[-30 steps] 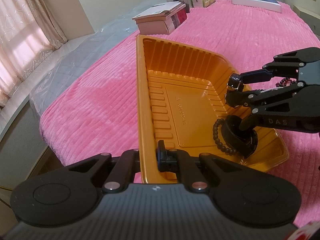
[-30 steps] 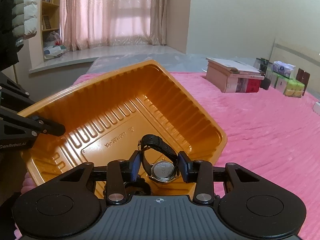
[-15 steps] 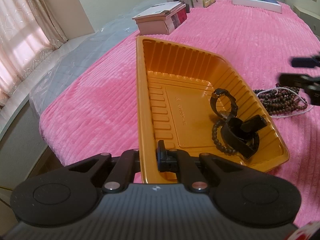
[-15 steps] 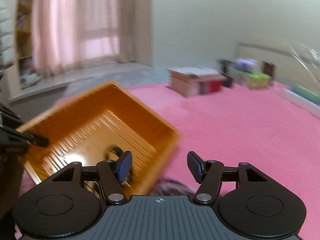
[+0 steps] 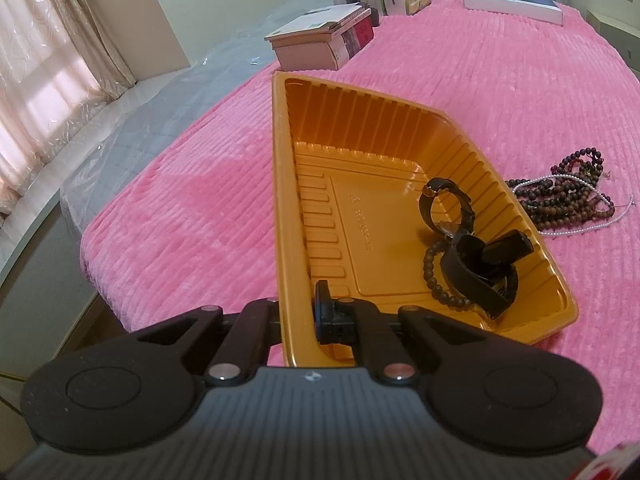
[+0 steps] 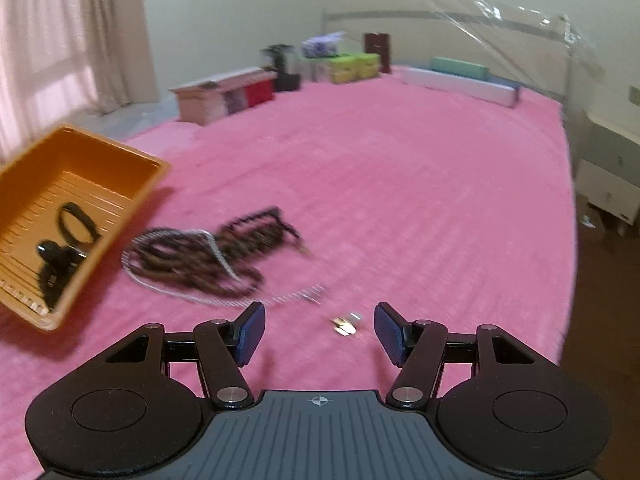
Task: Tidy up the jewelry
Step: 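Grasp the small pearl earring on the bedspread with the right gripper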
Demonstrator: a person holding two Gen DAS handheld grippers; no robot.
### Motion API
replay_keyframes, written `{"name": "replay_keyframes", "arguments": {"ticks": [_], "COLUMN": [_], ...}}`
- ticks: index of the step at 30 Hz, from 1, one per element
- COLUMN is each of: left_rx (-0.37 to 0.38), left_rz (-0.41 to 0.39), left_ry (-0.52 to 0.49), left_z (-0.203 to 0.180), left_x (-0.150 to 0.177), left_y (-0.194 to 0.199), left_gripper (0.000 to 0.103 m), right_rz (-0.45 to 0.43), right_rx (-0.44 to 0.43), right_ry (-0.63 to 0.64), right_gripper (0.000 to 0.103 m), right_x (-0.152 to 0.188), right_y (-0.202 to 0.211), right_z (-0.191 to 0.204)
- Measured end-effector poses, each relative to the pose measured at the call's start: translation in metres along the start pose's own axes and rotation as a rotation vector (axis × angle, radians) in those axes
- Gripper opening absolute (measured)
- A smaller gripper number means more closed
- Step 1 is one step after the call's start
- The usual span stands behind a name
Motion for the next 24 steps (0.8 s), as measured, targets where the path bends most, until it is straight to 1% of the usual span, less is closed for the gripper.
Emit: {"name": "replay_keyframes", "arguments": {"ticks": [5,8,10,11,12,15,19,20,24], "left_rx": [-0.001,-0.002,-0.001,-0.002,-0.003,-0.004,-0.003,-0.004,-0.004], "left_rz": [0.001,0.001,0.001,0.002,0.002,0.003,0.003,0.003,0.002], "left_ry": [0.000,-0.001,0.000,-0.001,-0.001,-0.002,-0.002,-0.002,-0.002], "left_z": [0.000,0.000,0.000,0.000,0.000,0.000,0.000,0.000,0.000], "left_x": [0.000,0.000,0.000,0.000,0.000,0.000,0.000,0.000,0.000], "left_y": [0.001,0.001,0.001,0.001,0.001,0.002,0.002,0.002,0.002], "left_gripper": [0.004,0.003,0.004,0.004,0.003,0.004,0.003,0.003,0.004], "right_rz": [-0.004,-0.008,-0.013,-0.012,-0.015,-0.018,-0.013,-0.011,-0.026], "right_rx": [0.015,0.022,0.028,0.033,0.035,0.031,0.016,0.014,0.025], "right_ry": [0.006,0.065,0.109,0.127,0.142,0.184,0.207,0.213,0.233], "right_gripper": [0.061,0.060,0.052,0.046,0.042,0.036,0.028,0.020,0.019], "right_x": [0.003,0.002,0.003,0.003,0.004,0.005,0.006,0.006,0.006], "right_y": [-0.006,-0.016,-0.020,-0.022,-0.024,-0.029,-0.032,-0.033,-0.028], "right_z": [-0.007,-0.001,0.001,0.001,0.002,0.003,0.004,0.006,0.010]}}
Point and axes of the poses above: each gripper's, at about its wrist camera, not at the fingertips, and y roughly against the way its jaws point, z to its left, x to its underside, the point moved 4 cm from there along -y, roughly the way its jaws point, and after that the axes turned 12 degrees about x, right-handed, at the moved point
